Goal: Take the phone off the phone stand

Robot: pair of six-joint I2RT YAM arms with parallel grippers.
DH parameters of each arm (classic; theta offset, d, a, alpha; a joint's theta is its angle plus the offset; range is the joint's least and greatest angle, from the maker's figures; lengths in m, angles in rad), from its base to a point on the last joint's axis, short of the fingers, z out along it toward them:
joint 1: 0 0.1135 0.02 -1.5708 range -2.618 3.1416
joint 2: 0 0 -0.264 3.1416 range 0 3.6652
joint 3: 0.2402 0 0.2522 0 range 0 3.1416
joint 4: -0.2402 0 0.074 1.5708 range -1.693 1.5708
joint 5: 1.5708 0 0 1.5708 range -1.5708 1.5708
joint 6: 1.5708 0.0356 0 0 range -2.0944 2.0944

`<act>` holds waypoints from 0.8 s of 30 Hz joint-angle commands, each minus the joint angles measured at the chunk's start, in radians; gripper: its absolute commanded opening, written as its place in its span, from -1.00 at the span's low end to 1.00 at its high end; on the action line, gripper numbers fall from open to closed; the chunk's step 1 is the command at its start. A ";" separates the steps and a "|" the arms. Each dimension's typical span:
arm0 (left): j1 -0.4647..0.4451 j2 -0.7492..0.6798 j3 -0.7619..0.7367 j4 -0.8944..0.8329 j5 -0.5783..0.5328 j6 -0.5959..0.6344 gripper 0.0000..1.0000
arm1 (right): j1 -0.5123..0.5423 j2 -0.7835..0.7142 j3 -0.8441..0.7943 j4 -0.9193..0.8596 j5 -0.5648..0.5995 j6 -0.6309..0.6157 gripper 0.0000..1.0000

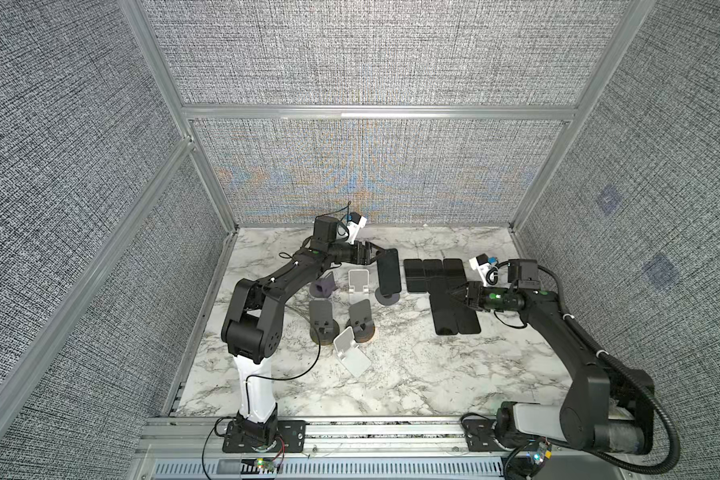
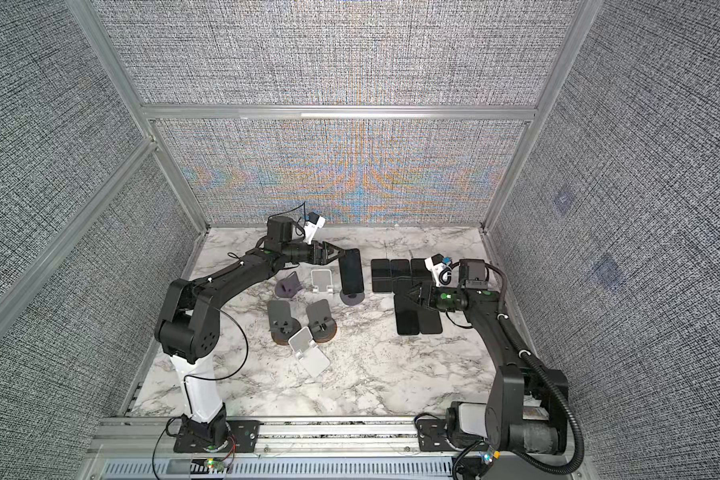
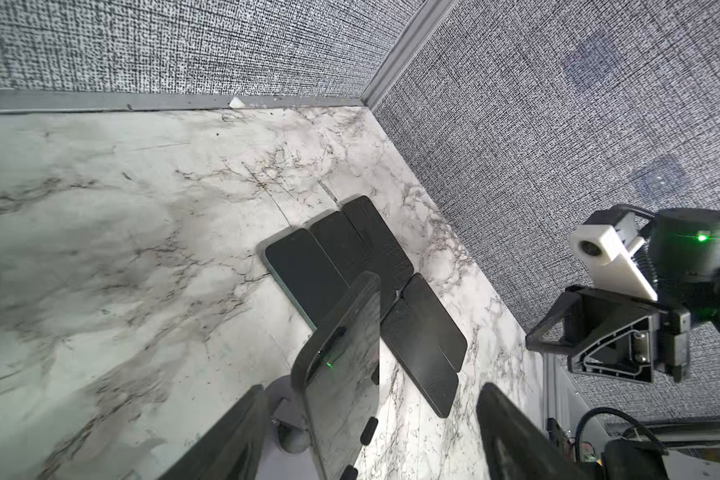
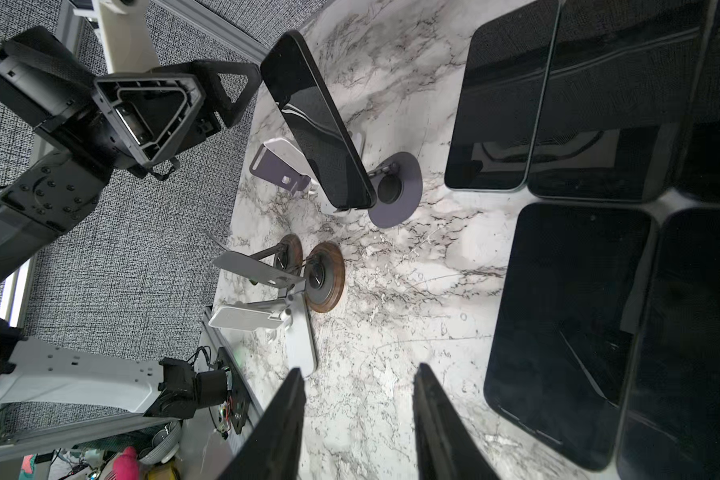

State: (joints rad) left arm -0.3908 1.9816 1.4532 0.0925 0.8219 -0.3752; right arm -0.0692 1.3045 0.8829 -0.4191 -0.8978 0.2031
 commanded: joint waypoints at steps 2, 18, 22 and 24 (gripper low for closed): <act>0.000 0.049 0.025 0.035 0.056 -0.012 0.60 | -0.003 -0.016 -0.005 -0.067 0.016 -0.051 -0.22; -0.011 0.142 0.008 0.236 0.115 -0.147 0.07 | -0.005 -0.009 -0.032 -0.049 0.012 -0.050 -0.22; -0.014 0.158 0.010 0.277 0.123 -0.181 -0.20 | -0.004 -0.017 -0.038 -0.053 0.020 -0.054 -0.22; -0.017 0.160 0.009 0.289 0.123 -0.188 -0.39 | -0.007 -0.013 -0.036 -0.054 0.022 -0.056 -0.22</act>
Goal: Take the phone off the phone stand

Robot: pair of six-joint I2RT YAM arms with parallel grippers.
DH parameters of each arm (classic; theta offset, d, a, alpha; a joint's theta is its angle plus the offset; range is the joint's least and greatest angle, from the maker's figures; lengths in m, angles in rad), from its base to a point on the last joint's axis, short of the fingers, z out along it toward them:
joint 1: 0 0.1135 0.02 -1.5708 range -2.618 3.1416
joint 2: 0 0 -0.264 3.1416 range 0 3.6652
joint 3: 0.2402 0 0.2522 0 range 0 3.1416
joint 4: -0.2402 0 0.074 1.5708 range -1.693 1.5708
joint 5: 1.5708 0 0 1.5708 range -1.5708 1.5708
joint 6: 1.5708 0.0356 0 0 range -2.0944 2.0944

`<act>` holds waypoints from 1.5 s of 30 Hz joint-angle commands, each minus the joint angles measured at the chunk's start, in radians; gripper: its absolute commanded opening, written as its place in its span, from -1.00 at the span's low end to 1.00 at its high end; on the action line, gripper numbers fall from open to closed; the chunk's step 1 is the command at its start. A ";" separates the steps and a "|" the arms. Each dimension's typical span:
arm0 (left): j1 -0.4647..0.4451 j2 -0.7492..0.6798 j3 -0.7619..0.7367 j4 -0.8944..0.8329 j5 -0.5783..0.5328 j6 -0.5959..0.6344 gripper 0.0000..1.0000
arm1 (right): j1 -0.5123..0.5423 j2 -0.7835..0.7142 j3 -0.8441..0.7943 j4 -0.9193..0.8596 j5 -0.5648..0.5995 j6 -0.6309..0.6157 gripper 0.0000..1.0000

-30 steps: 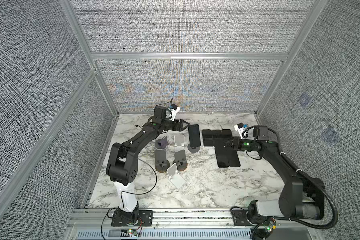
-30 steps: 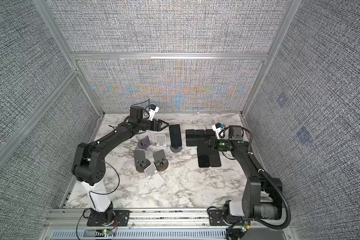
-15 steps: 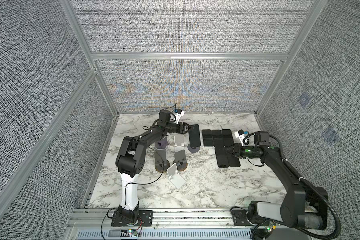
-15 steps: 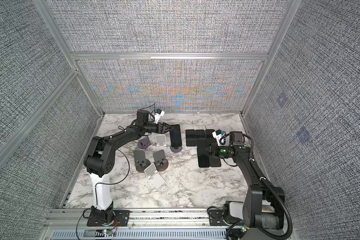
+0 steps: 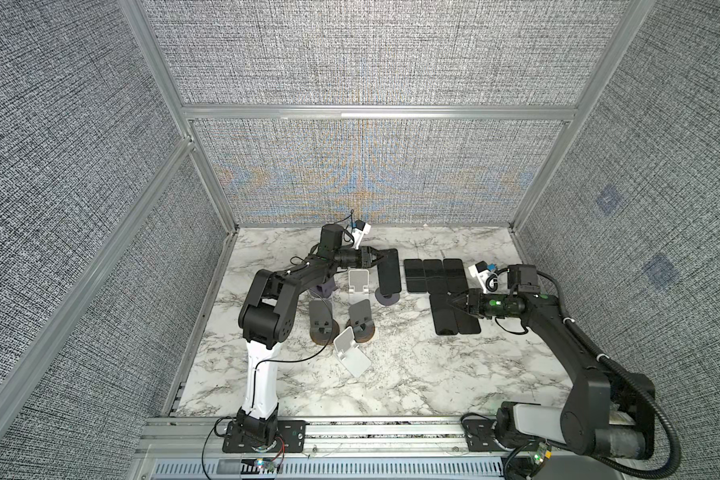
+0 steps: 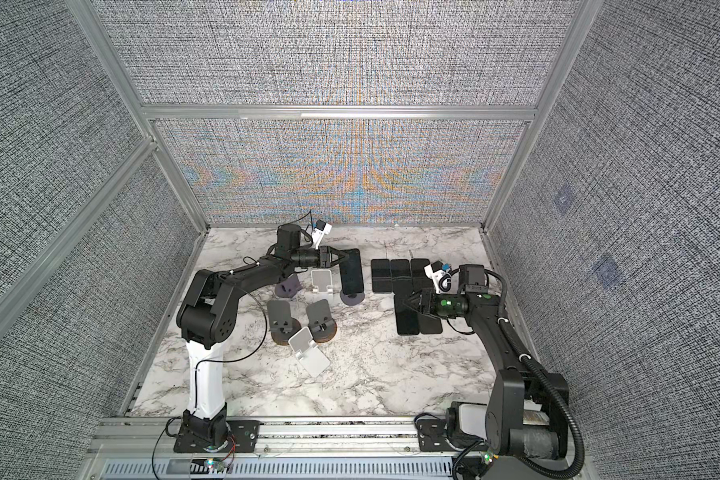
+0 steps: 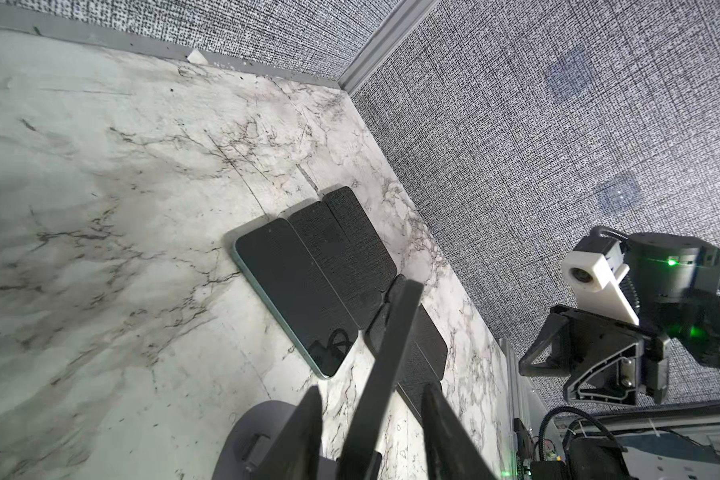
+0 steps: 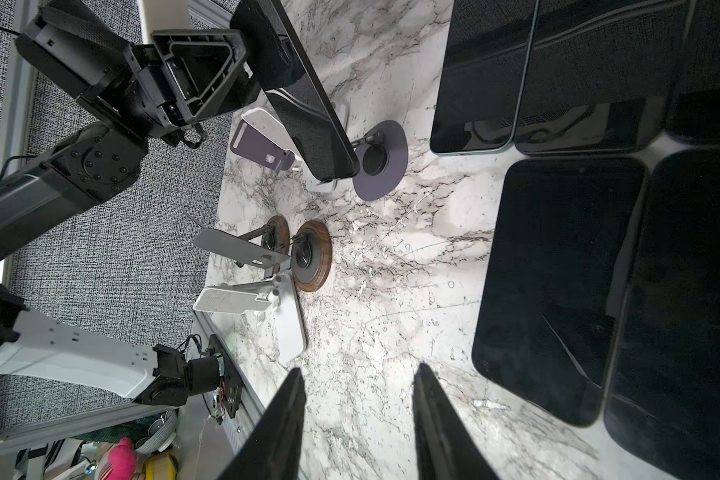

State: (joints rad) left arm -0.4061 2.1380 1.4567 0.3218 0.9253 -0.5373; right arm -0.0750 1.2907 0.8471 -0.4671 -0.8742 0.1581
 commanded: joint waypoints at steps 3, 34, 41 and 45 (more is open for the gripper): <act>-0.004 0.001 -0.002 0.066 0.013 -0.026 -0.65 | -0.002 0.008 0.000 -0.002 -0.005 -0.009 -0.22; -0.145 -0.273 -0.091 0.142 0.152 -0.255 -1.00 | 0.127 0.137 0.161 0.433 -0.399 0.231 0.13; -0.156 -0.257 -0.105 0.240 0.162 -0.338 -1.00 | 0.135 0.153 0.155 0.499 -0.404 0.278 -0.02; -0.160 -0.249 -0.103 0.244 0.150 -0.340 -1.00 | 0.148 0.166 0.155 0.538 -0.425 0.315 -0.45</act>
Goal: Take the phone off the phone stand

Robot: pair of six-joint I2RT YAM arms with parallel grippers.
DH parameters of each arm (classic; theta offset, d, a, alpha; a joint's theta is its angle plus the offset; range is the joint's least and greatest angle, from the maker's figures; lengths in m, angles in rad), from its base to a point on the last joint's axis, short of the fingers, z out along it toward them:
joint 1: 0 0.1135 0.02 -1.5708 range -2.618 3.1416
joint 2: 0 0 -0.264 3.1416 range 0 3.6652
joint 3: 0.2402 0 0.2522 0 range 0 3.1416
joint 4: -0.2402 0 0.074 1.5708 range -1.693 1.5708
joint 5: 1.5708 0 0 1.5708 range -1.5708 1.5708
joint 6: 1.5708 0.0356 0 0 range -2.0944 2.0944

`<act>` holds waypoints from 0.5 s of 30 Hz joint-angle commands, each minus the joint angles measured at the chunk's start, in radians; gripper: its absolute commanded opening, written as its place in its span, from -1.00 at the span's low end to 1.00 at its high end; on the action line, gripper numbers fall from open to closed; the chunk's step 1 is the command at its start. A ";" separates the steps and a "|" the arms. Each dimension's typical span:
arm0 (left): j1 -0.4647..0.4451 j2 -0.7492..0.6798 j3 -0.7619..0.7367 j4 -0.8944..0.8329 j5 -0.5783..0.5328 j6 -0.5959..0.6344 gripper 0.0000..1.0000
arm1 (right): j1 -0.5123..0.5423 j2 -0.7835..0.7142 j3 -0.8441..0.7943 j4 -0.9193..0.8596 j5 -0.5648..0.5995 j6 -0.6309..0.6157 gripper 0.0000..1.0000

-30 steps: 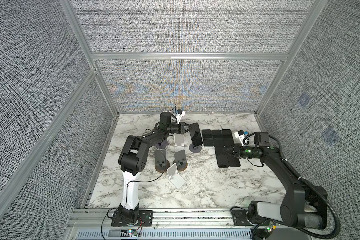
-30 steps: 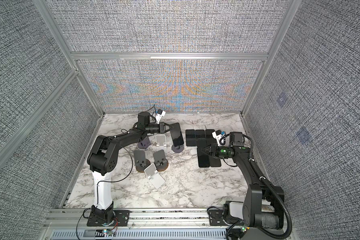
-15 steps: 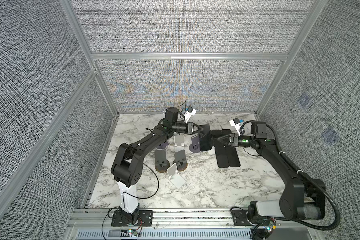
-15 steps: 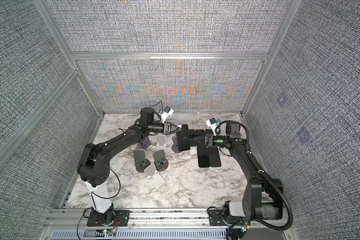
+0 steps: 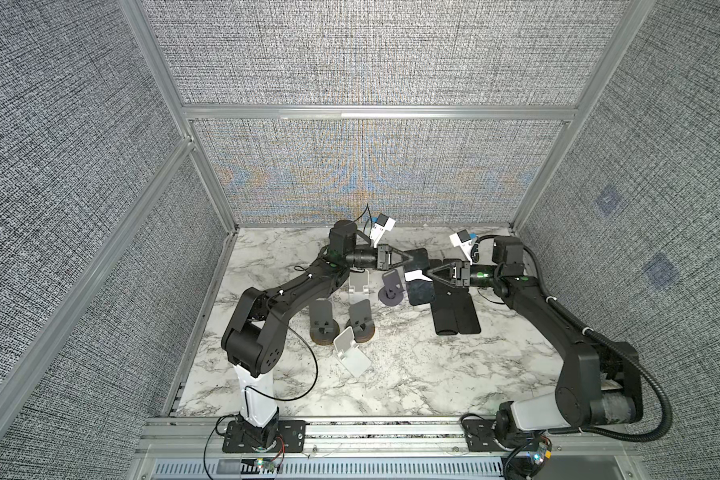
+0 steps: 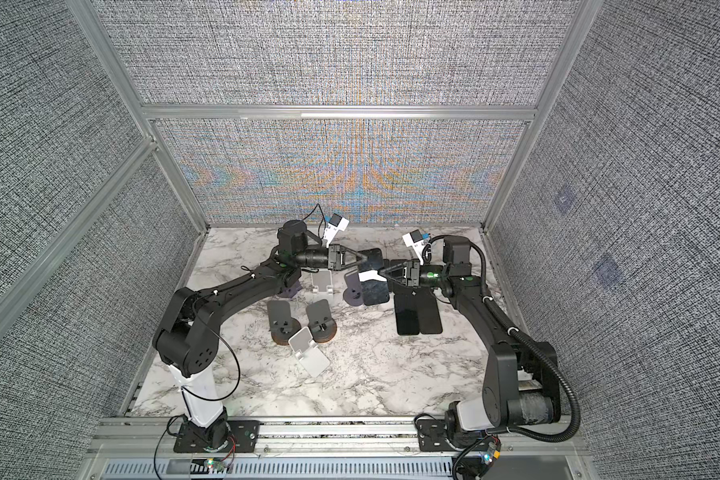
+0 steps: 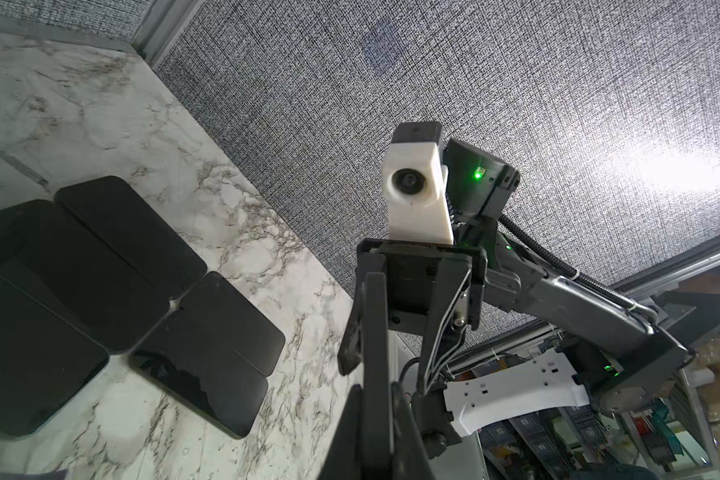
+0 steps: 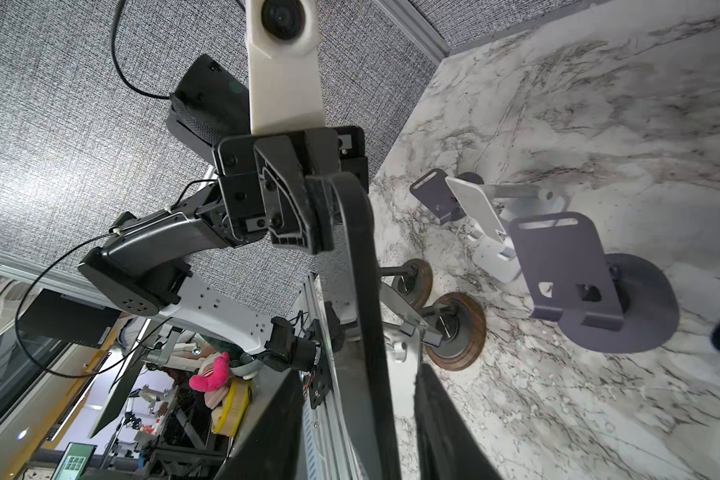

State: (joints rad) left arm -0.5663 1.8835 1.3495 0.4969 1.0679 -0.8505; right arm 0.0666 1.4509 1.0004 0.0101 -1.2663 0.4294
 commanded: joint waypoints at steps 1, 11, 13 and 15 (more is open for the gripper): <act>-0.001 0.009 0.008 0.070 0.006 -0.028 -1.00 | 0.016 0.010 0.001 0.071 -0.034 0.052 -0.56; -0.013 0.021 -0.001 0.133 -0.001 -0.067 -0.46 | 0.018 0.013 -0.055 0.286 -0.030 0.214 -1.00; -0.013 0.010 -0.016 0.137 -0.005 -0.071 -0.08 | 0.003 0.002 -0.061 0.339 -0.023 0.254 -1.00; -0.013 -0.002 -0.036 0.141 -0.012 -0.077 0.20 | -0.018 -0.012 -0.075 0.402 -0.011 0.296 -1.00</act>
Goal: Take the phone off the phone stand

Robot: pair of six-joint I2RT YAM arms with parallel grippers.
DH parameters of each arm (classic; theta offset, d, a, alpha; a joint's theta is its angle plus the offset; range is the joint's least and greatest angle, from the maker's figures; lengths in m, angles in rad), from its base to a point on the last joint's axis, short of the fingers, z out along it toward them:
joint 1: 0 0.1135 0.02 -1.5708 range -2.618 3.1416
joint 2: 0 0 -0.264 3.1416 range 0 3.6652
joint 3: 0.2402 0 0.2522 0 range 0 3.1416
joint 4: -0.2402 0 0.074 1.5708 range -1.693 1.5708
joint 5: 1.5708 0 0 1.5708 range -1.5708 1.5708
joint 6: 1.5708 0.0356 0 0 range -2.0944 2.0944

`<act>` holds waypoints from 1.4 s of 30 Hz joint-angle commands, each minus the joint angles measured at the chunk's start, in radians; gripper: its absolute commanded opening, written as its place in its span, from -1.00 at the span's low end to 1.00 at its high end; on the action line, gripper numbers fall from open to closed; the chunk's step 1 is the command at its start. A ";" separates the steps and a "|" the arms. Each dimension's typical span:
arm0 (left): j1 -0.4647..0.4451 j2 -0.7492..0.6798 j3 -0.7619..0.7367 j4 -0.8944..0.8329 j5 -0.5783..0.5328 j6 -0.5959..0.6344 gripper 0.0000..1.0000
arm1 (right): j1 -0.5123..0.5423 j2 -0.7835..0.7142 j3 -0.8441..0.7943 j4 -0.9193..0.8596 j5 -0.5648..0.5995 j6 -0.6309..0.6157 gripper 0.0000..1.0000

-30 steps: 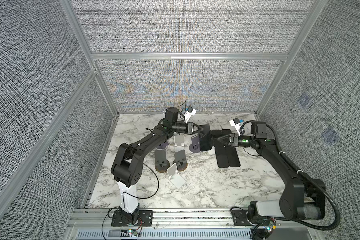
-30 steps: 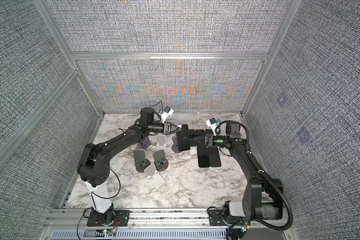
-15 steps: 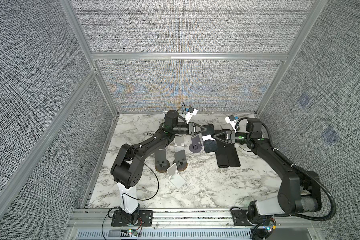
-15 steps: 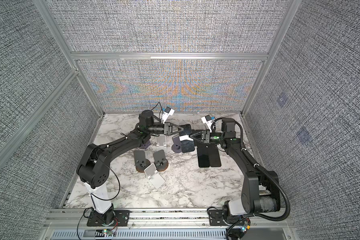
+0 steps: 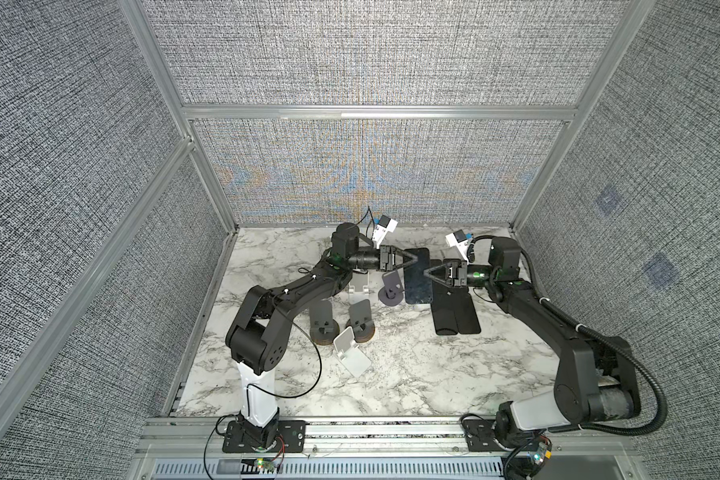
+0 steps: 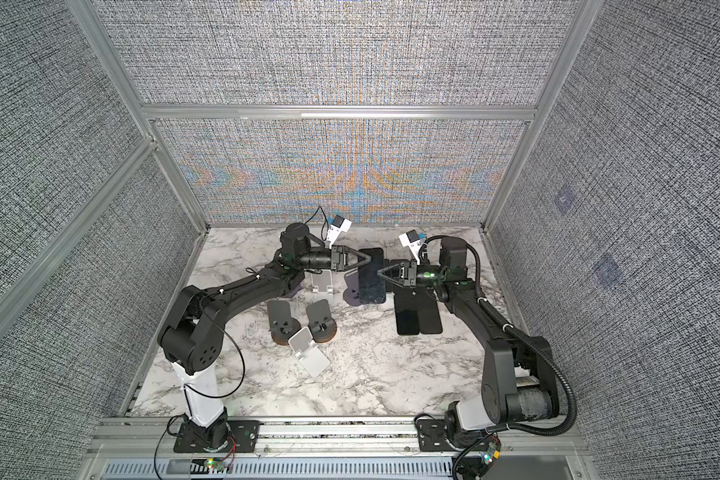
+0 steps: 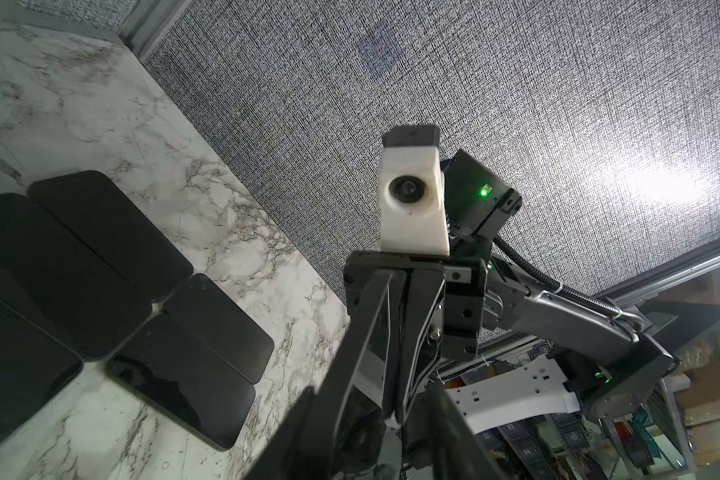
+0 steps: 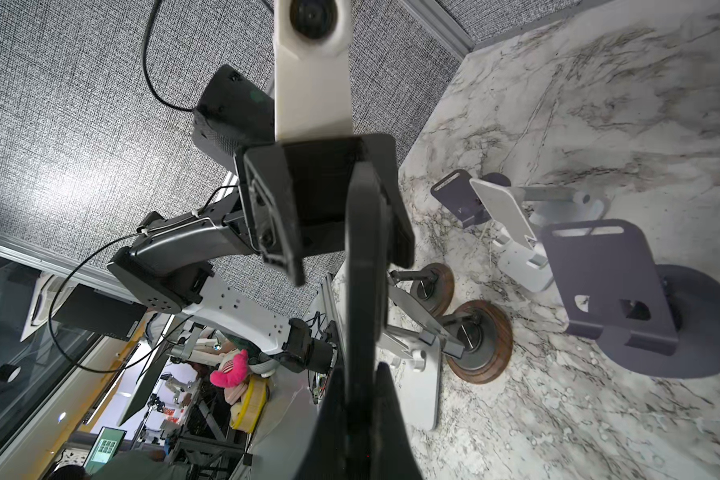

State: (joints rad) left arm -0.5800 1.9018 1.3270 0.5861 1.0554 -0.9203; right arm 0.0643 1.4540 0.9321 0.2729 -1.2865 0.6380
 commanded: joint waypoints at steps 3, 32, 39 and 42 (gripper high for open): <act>-0.005 -0.033 -0.042 0.048 -0.007 0.000 0.28 | -0.033 -0.016 -0.011 0.151 0.022 0.092 -1.00; -0.045 -0.089 0.012 -0.446 -0.310 0.239 -0.95 | -0.028 0.037 0.053 -0.146 0.191 -0.090 0.15; -0.102 -0.115 0.132 -0.832 -0.566 0.281 -1.00 | -0.078 -0.022 0.143 -0.539 0.472 -0.318 0.16; -0.135 -0.095 0.201 -0.979 -0.642 0.255 -1.00 | -0.111 -0.045 0.141 -0.657 0.593 -0.386 0.16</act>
State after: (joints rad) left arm -0.6991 1.7985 1.4849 -0.2085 0.5240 -0.6769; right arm -0.0296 1.4242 1.0695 -0.1864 -0.8558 0.3748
